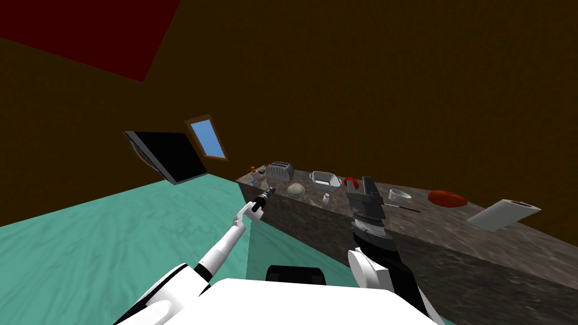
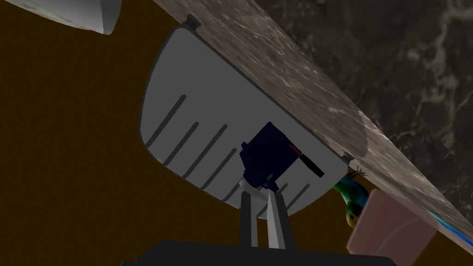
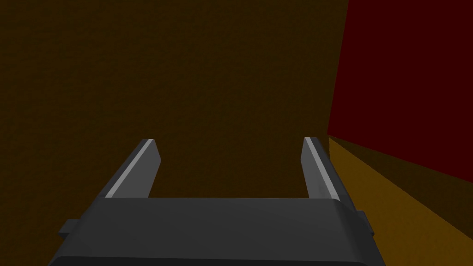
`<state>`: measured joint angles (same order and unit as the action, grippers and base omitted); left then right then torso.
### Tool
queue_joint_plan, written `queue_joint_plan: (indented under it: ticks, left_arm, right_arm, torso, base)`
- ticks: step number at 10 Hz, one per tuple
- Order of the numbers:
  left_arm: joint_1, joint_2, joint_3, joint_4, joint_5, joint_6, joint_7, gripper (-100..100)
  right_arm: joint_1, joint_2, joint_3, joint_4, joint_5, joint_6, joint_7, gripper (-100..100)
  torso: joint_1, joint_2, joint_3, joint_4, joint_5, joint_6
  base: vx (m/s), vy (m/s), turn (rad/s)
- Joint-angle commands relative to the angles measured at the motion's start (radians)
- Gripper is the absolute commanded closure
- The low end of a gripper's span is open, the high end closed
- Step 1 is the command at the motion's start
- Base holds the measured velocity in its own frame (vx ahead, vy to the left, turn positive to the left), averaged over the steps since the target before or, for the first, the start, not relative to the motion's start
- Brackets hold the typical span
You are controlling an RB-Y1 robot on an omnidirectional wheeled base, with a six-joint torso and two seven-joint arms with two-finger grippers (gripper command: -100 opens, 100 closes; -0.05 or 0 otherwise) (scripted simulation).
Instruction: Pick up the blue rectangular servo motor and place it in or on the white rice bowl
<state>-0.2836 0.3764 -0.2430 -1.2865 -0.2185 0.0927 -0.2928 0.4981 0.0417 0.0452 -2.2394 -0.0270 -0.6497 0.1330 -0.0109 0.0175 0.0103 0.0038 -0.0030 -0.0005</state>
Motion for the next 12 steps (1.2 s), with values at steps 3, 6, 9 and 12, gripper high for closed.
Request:
queue_joint_plan:
  ticks: [3, 6, 9, 12]
  left_arm:
    - [-0.062, 0.029, -0.005, -0.013, 0.057, 0.058, 0.029, 100]
    - [-0.088, 0.04, -0.009, -0.035, 0.07, 0.106, 0.041, 100]
    - [-0.111, 0.039, -0.02, -0.067, 0.063, 0.178, 0.041, 100]
    - [-0.128, 0.031, -0.037, -0.098, 0.05, 0.249, 0.033, 100]
  right_arm:
    - [0.0, 0.0, 0.0, 0.0, 0.0, 0.0, 0.0, 0]
    - [0.0, 0.0, 0.0, 0.0, 0.0, 0.0, 0.0, 0]
    - [0.0, 0.0, 0.0, 0.0, 0.0, 0.0, 0.0, 0]
    - [0.001, 0.0, 0.0, 0.0, 0.0, 0.0, 0.0, 0]
  torso:
    - [-0.001, -0.003, -0.002, -0.001, 0.0, 0.0]
    - [0.004, -0.007, -0.004, -0.002, 0.001, 0.0]
    - [0.005, -0.014, -0.008, -0.003, 0.001, 0.0]
    - [0.004, -0.02, -0.012, -0.005, 0.001, 0.0]
  base:
    - [-0.174, -0.109, -0.012]
    - [-0.123, -0.055, -0.029]
    - [-0.03, -0.045, -0.047]
    - [0.028, -0.053, -0.048]
